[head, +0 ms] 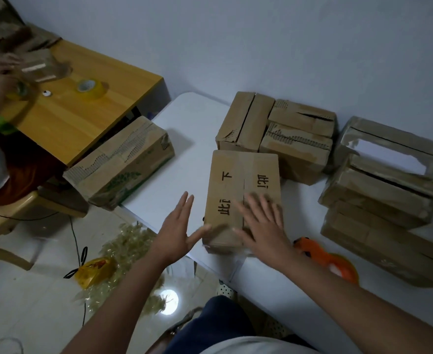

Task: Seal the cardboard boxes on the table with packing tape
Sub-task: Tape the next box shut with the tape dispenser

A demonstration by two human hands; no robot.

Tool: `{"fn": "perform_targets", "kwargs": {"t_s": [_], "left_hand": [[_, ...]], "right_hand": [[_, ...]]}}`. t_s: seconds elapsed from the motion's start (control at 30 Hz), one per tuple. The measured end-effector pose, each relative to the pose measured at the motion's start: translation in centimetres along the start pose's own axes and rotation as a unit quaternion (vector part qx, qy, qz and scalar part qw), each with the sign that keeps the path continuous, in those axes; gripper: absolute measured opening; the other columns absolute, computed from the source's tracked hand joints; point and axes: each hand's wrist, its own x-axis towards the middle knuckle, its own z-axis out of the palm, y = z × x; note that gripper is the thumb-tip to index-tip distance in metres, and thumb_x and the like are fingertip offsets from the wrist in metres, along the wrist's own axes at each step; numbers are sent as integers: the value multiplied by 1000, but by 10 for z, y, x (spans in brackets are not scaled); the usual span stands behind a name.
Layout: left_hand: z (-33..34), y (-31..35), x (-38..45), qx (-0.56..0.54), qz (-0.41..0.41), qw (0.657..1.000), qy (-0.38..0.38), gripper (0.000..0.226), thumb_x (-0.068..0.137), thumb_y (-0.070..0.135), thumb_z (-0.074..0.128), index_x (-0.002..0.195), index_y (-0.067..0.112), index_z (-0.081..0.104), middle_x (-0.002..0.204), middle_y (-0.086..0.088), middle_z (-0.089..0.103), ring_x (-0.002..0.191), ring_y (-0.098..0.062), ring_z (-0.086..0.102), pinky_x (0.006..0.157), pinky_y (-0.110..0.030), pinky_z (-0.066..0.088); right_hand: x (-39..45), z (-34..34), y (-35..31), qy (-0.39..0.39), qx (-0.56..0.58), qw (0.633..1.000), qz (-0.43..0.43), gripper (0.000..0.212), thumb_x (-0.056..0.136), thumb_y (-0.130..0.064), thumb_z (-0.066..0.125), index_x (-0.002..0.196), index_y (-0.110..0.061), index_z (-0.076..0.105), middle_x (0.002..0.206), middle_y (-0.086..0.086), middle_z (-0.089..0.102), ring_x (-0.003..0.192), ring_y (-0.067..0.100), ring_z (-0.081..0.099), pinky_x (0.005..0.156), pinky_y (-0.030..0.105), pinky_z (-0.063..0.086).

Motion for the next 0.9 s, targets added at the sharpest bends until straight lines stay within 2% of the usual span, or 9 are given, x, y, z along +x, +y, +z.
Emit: {"fn": "perform_targets", "kwargs": {"t_s": [0.1,0.17,0.27,0.37,0.47,0.63,0.77,0.83,0.9], "left_hand": [[8,34,7,38,15,999,23,88,88,78,18,158,27,5,166,3,-8,152,-16,-1,122,-40,2],[23,53,15,88,27,996,7,89,86,78,10,158,27,3,164,0,-13,152,-22,-10,123,-43,-3],[38,74,33,125,-22,992,-23,90,88,78,17,158,23,1,165,-6,-15,151,-27,-18,121,-49,-8],[46,88,42,157,-27,985,-61,106,81,84,18,156,17,-15,160,-11,-29,146,-31,-29,118,-53,-17],[50,91,44,202,1,975,-89,112,82,84,28,154,13,-21,158,-12,-33,144,-33,-33,117,-58,-15],[24,85,46,256,73,952,-149,110,84,71,53,157,23,-14,157,-8,-36,144,-34,-32,118,-61,-9],[-7,61,51,322,118,915,-214,103,87,40,69,153,47,-9,156,0,-39,144,-37,-30,114,-67,-6],[-14,48,51,290,108,919,-245,99,85,48,70,150,56,-5,153,8,-41,143,-31,-31,114,-66,-8],[-14,40,47,220,85,937,-258,86,81,74,55,147,62,0,151,17,-38,145,-29,-30,115,-64,-10]], "right_hand": [[-2,-12,32,36,180,970,156,66,98,-51,37,153,-34,6,163,-4,2,148,27,11,117,49,20],[-10,-17,41,2,307,932,190,65,100,-44,41,153,-36,4,157,0,27,138,27,37,108,46,38],[-26,-19,34,-61,400,889,216,59,101,-46,38,153,-37,11,141,-3,50,127,22,52,103,35,42],[-38,-8,25,-121,493,834,216,46,93,-61,37,134,-42,46,128,-8,60,119,12,58,110,39,39],[-38,-3,32,-58,453,857,238,49,97,-55,39,139,-32,46,141,-1,52,127,17,50,110,41,39],[-26,-17,54,120,366,880,277,46,101,-32,45,143,-14,40,144,7,45,127,24,49,98,30,40],[-7,-18,48,124,345,904,221,51,100,-33,48,146,-15,34,152,4,29,137,21,36,111,40,36],[1,-18,43,106,355,908,193,57,100,-35,48,150,-16,28,157,1,21,142,18,28,115,40,32],[10,-21,42,86,345,918,173,61,100,-38,47,152,-18,22,160,-1,15,146,17,19,118,42,27]]}}
